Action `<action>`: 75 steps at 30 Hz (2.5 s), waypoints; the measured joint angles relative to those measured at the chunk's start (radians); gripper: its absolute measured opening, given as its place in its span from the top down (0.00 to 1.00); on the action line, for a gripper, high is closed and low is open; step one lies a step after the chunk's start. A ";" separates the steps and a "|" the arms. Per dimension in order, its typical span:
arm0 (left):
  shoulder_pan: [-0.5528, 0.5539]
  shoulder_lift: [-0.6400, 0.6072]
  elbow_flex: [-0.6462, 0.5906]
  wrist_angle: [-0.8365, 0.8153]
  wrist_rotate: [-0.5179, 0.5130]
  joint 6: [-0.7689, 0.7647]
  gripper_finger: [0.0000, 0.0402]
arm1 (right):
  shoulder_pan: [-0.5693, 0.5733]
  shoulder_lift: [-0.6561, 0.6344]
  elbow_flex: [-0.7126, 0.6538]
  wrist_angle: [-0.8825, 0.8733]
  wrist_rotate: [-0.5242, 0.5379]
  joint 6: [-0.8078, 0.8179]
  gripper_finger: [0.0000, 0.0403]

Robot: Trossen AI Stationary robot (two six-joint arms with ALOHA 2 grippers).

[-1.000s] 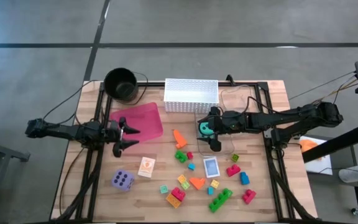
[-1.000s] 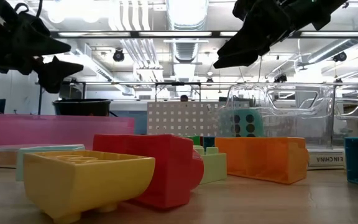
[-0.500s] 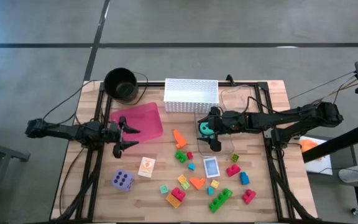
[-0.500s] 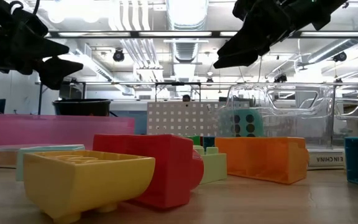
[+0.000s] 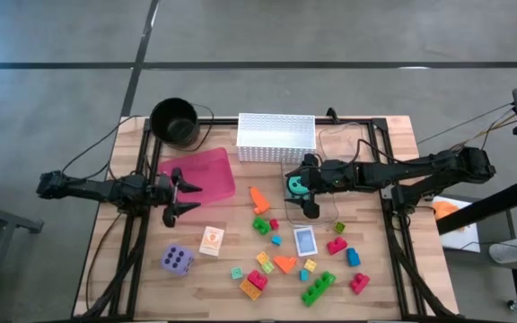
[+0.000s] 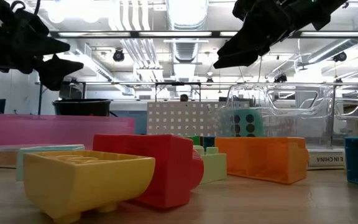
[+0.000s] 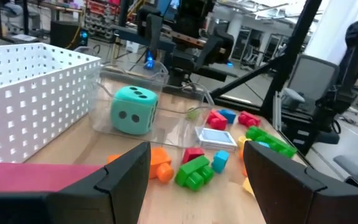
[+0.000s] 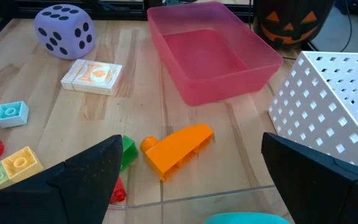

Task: Pick & Place Toys
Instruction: Put the purple dice into the left transparent bin

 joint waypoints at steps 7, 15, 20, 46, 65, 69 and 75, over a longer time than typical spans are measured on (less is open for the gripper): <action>0.000 0.000 0.000 0.000 0.058 0.012 0.19 | 0.000 0.000 0.000 0.000 0.000 0.000 0.06; 0.000 0.000 0.000 0.003 0.107 0.012 0.05 | 0.000 0.000 0.000 0.000 0.000 0.000 0.06; 0.000 0.000 0.000 0.003 0.112 0.012 0.02 | 0.000 0.000 0.000 0.000 0.000 0.000 0.06; -0.142 0.451 0.552 -0.628 0.198 -0.071 0.04 | 0.000 0.000 0.000 0.000 0.000 0.000 0.06; -0.619 0.963 0.870 -0.967 -0.051 -0.391 0.04 | 0.000 0.000 0.000 -0.001 0.000 0.000 0.06; -0.636 1.010 0.836 -0.966 -0.055 -0.440 0.04 | 0.000 0.000 0.000 0.000 0.000 0.000 0.06; -0.642 1.097 0.825 -0.932 -0.045 -0.404 0.04 | 0.000 0.000 0.000 -0.001 0.000 0.000 0.06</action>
